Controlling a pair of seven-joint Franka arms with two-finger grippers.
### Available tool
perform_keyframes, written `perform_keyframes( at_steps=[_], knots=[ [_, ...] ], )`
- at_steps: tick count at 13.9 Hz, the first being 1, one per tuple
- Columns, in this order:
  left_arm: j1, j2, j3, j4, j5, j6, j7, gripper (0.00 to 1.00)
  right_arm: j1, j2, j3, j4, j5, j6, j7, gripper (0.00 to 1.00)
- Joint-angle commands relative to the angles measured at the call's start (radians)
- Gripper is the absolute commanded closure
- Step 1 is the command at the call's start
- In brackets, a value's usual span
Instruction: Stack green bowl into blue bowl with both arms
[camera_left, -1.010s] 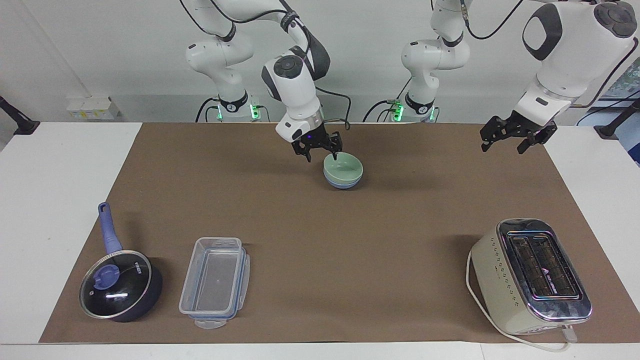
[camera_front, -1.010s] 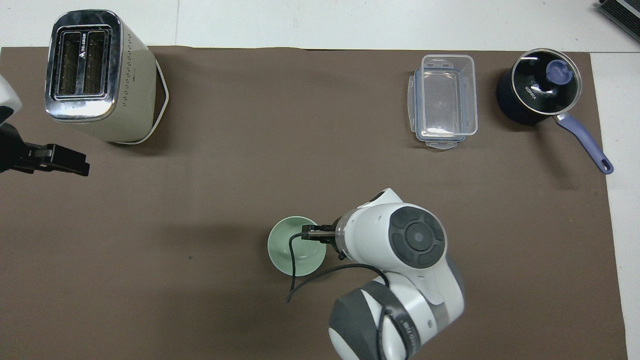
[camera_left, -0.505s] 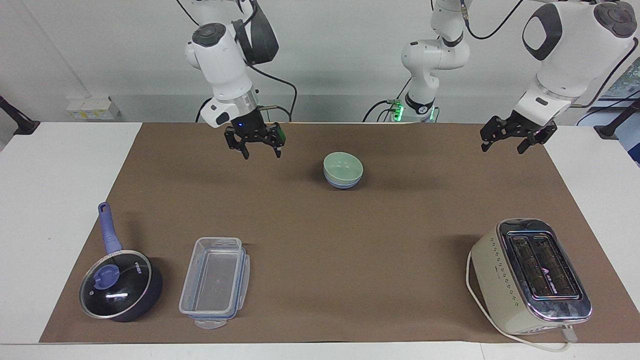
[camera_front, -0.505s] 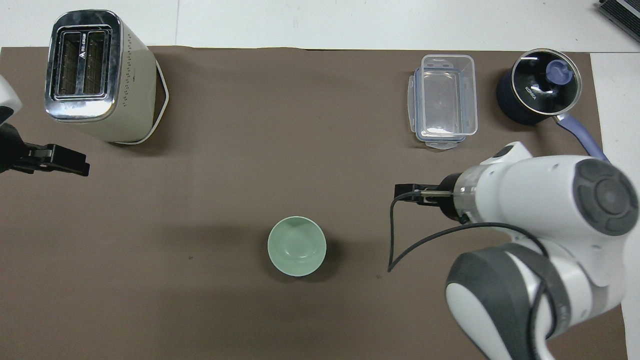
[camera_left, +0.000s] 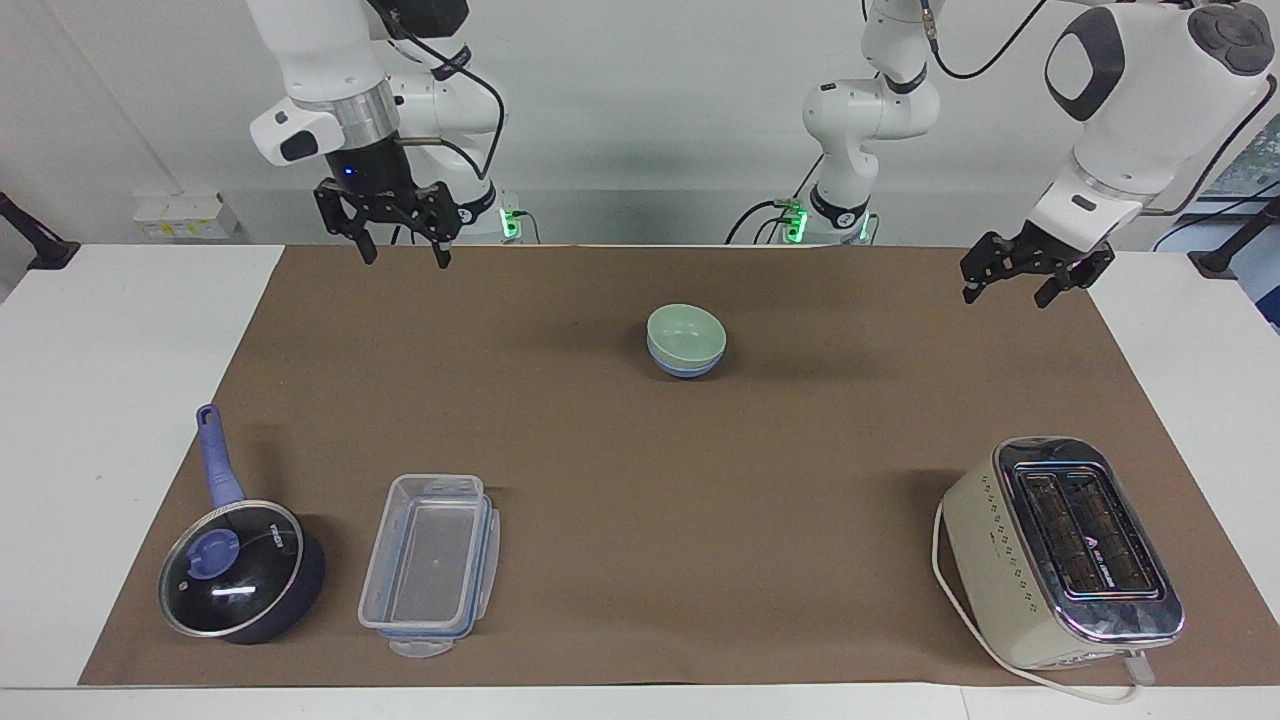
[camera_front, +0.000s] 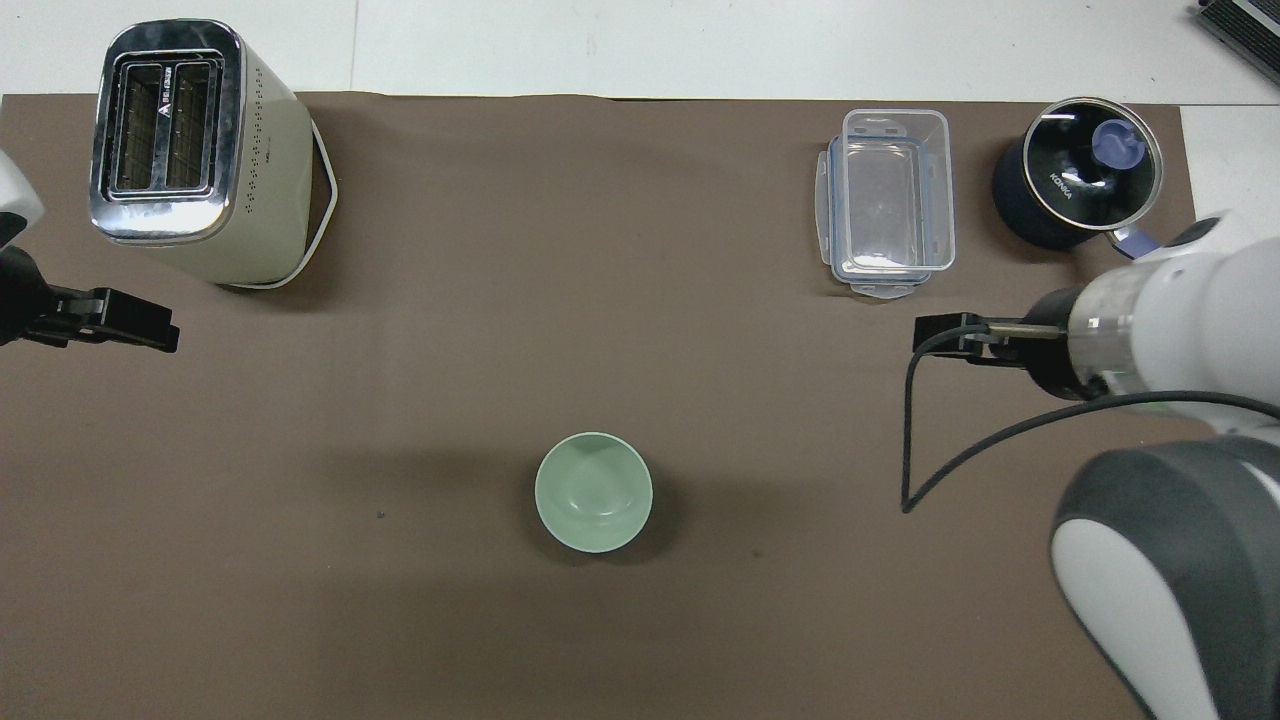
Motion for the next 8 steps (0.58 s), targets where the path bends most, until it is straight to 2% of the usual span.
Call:
perform_keyframes(
  at_steps=[1, 2, 8],
  knots=[
    [0.009, -0.001, -0.008, 0.006, 0.019, -0.013, -0.003, 0.00, -0.022, 0.118, 0.015, 0.173, -0.049, -0.123, -0.018, 0.00],
    [0.009, -0.001, -0.008, 0.006, 0.019, -0.013, -0.003, 0.00, -0.022, 0.142, 0.018, 0.225, -0.063, -0.148, -0.018, 0.00],
    [0.009, -0.001, -0.008, 0.006, 0.019, -0.013, -0.003, 0.00, -0.016, 0.137, 0.018, 0.226, -0.091, -0.174, -0.018, 0.00]
  ],
)
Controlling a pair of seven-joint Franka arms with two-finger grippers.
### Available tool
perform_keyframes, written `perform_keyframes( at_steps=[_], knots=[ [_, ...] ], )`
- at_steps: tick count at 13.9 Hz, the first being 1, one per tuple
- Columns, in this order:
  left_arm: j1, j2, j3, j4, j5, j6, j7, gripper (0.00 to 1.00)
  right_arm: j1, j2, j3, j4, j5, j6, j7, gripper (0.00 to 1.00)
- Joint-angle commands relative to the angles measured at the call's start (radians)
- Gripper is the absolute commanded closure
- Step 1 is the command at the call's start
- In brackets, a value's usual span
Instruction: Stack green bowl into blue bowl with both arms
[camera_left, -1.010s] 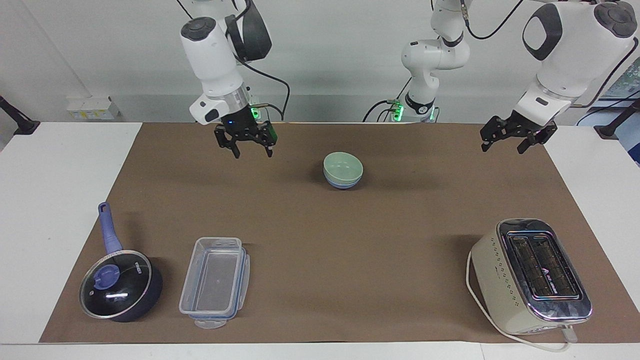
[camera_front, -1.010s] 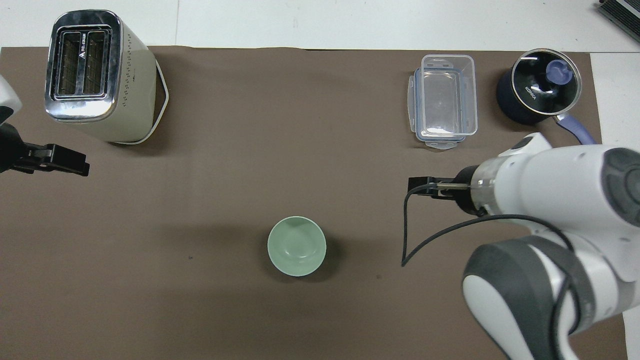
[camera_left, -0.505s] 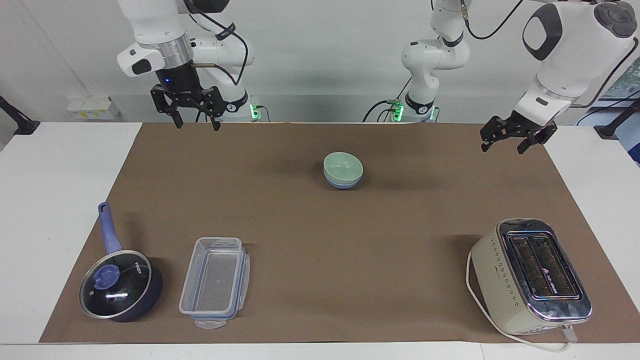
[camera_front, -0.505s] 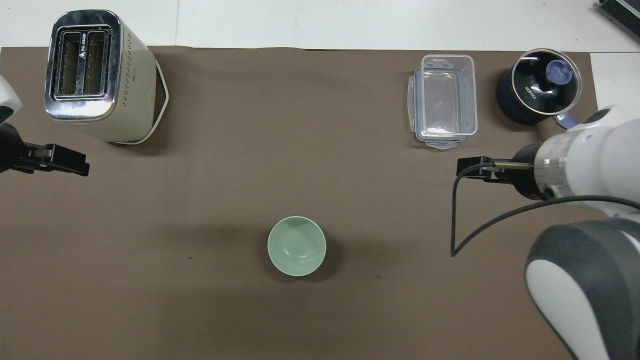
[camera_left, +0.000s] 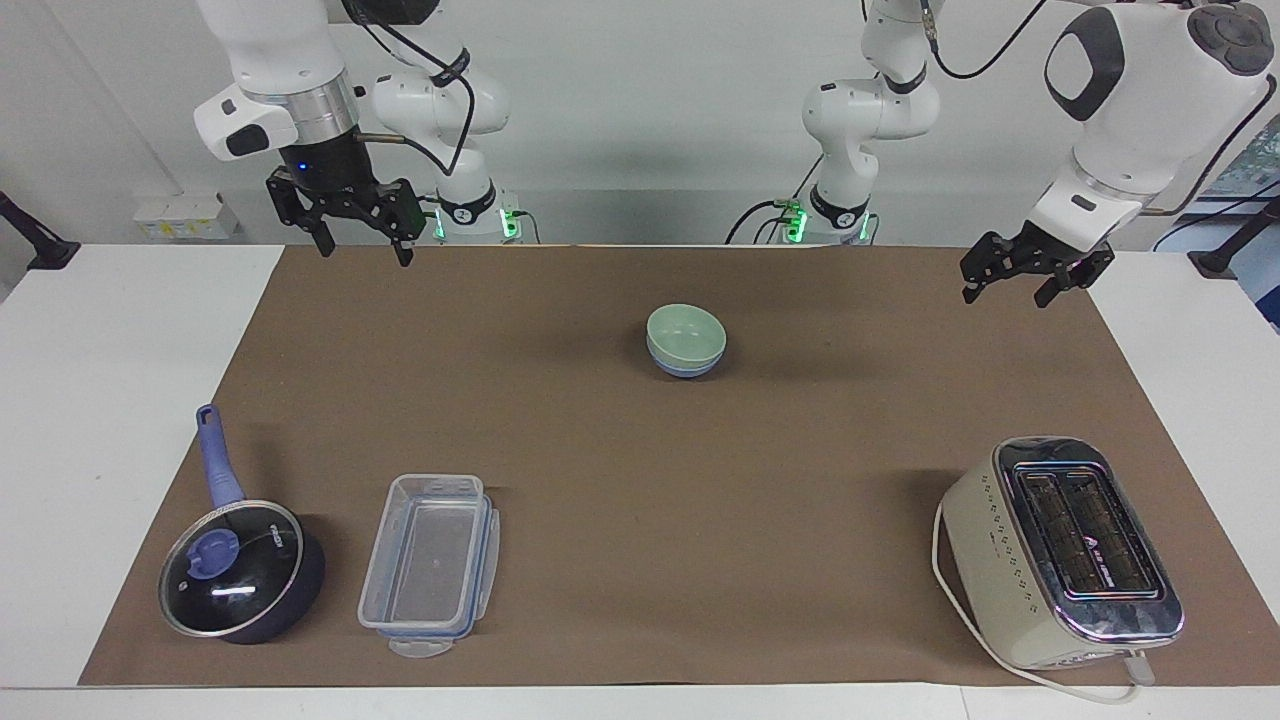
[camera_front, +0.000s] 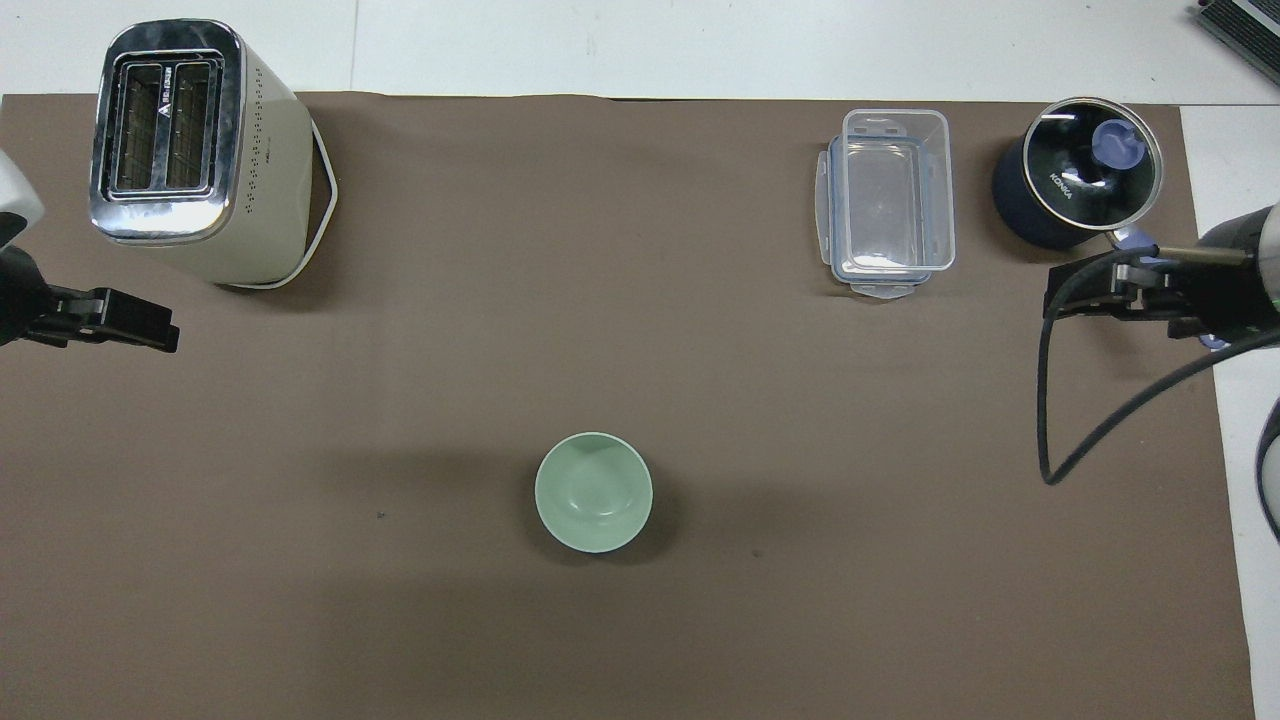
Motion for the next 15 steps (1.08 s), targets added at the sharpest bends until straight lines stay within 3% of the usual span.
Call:
perform_keyframes(
  at_steps=[1, 15],
  knots=[
    [0.009, -0.001, -0.008, 0.006, 0.019, -0.013, -0.004, 0.00, -0.010, 0.007, 0.007, 0.019, -0.004, -0.025, -0.018, 0.00],
    [0.009, -0.001, -0.008, 0.006, 0.019, -0.013, -0.003, 0.00, -0.041, 0.016, 0.008, 0.025, 0.011, -0.044, -0.041, 0.00]
  ],
)
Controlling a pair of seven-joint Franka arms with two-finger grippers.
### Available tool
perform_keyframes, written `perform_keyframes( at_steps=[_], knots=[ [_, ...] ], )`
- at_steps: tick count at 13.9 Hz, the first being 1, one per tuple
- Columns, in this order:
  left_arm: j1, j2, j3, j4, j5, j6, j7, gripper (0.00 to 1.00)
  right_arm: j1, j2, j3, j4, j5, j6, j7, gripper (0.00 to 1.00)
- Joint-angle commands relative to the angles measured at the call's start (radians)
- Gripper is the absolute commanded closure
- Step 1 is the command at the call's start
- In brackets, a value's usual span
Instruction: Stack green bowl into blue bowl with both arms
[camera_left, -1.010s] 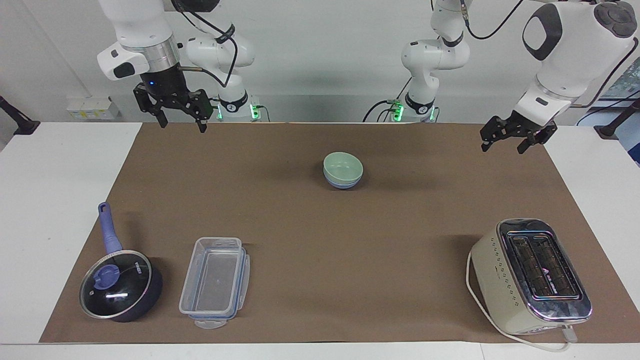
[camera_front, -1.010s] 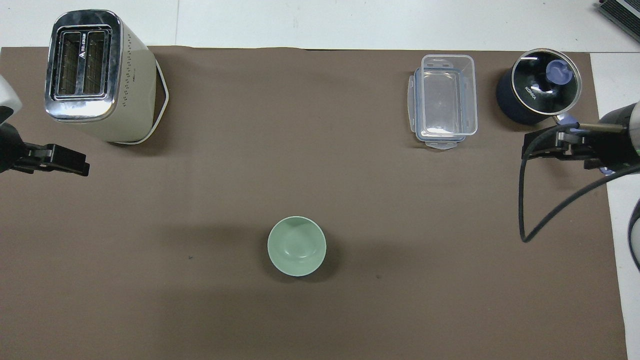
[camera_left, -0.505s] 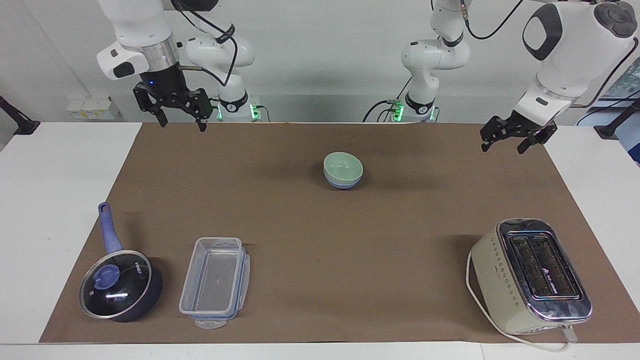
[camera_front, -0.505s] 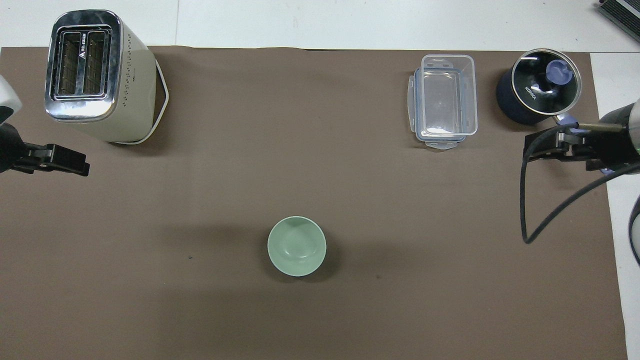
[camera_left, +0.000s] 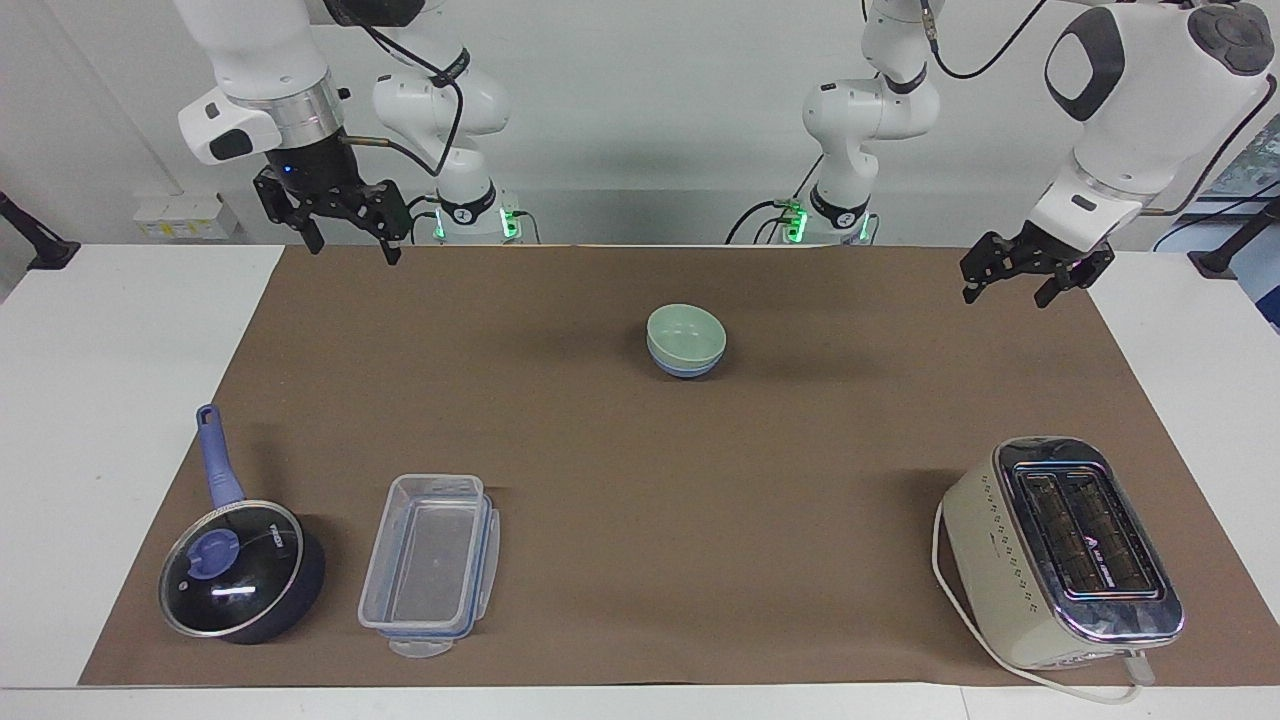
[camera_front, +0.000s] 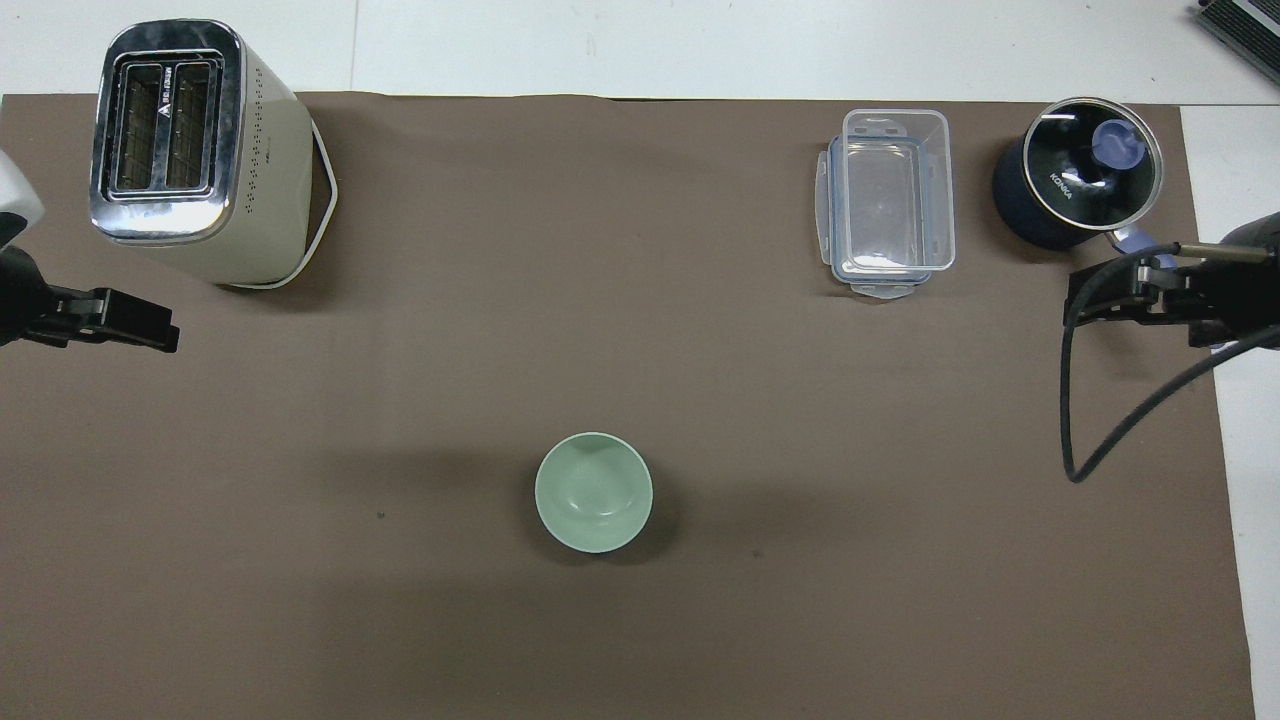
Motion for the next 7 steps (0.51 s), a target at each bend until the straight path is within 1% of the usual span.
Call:
perform_keyframes(
  at_steps=[1, 7],
  knots=[
    [0.009, -0.001, -0.008, 0.006, 0.018, -0.013, -0.003, 0.00, -0.012, 0.012, 0.009, 0.023, 0.010, -0.019, -0.033, 0.00],
    [0.009, -0.001, -0.008, 0.006, 0.018, -0.013, -0.003, 0.00, -0.009, 0.003, 0.009, 0.015, 0.018, -0.021, -0.034, 0.00]
  ],
)
